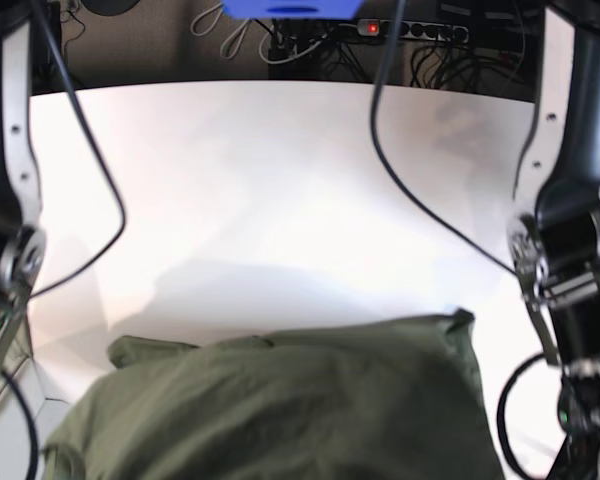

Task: Layout the t-shirt on the table in an organized manner, then fold the t-shirt properly
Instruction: 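Swing the held shirt down and lay it flat with both grippers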

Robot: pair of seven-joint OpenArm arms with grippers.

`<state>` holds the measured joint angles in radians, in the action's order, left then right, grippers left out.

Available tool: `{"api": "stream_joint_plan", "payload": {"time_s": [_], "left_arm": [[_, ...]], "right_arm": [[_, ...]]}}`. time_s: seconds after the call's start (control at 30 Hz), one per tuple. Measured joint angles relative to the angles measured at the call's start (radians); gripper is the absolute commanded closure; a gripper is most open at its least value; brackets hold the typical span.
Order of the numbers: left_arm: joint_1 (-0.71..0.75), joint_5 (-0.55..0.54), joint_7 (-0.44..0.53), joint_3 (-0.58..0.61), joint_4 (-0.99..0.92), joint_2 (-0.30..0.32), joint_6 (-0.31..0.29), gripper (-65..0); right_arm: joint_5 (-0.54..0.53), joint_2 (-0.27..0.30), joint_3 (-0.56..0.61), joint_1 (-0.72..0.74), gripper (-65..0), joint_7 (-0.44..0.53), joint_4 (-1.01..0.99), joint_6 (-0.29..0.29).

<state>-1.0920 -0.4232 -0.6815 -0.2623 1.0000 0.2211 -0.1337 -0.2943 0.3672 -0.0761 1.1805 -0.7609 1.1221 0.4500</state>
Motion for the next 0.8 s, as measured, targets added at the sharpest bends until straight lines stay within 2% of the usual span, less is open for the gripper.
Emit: {"api": "stream_joint_plan", "payload": {"time_s": [0.07,0.17,0.23,0.33,0.4,0.5,0.6,0.67,0.73,0.8], "left_arm": [[-0.089,-0.003,0.045,0.033,-0.088,0.002,0.0,0.0],[-0.192,-0.004,0.116,0.085,-0.2,0.009,0.002,0.0],[-0.196,-0.012,0.167,0.109,-0.252,0.011,-0.003,0.0],[-0.153,-0.003,0.15,0.137,-0.301,0.003,0.003,0.0],[-0.135,-0.004,0.105,0.143,-0.306,-0.008,0.002,0.0],[-0.153,-0.007,0.137,0.14,-0.299,-0.002,0.002,0.0],[-0.166,-0.012,0.14,0.139,-0.235,0.011,0.002,0.0],[-0.117,-0.029,0.139,0.13,-0.146,0.016,-0.01,0.0],[-0.042,-0.026,0.097,0.105,-0.082,0.022,-0.014,0.0],[0.033,-0.011,0.042,0.081,-0.045,0.026,-0.001,0.0]], "right_arm": [[0.0,0.017,0.052,0.098,0.0,0.071,-0.112,-0.008],[-0.021,0.042,0.103,0.116,0.0,0.18,-0.231,-0.006],[0.013,0.042,0.112,0.082,0.0,0.145,-0.301,-0.004],[0.013,0.066,0.117,0.042,0.0,0.12,-0.335,-0.001],[0.009,0.09,0.115,0.058,0.0,0.119,-0.334,-0.002],[-0.006,0.131,0.109,0.098,0.0,0.164,-0.314,-0.002],[-0.031,0.163,0.105,0.093,0.0,0.137,-0.296,-0.002],[-0.074,0.185,0.11,0.068,0.0,0.071,-0.237,-0.003],[-0.123,0.203,0.101,0.062,0.0,0.008,-0.151,-0.002],[-0.156,0.215,0.052,0.03,0.0,0.021,-0.038,-0.005]]}}
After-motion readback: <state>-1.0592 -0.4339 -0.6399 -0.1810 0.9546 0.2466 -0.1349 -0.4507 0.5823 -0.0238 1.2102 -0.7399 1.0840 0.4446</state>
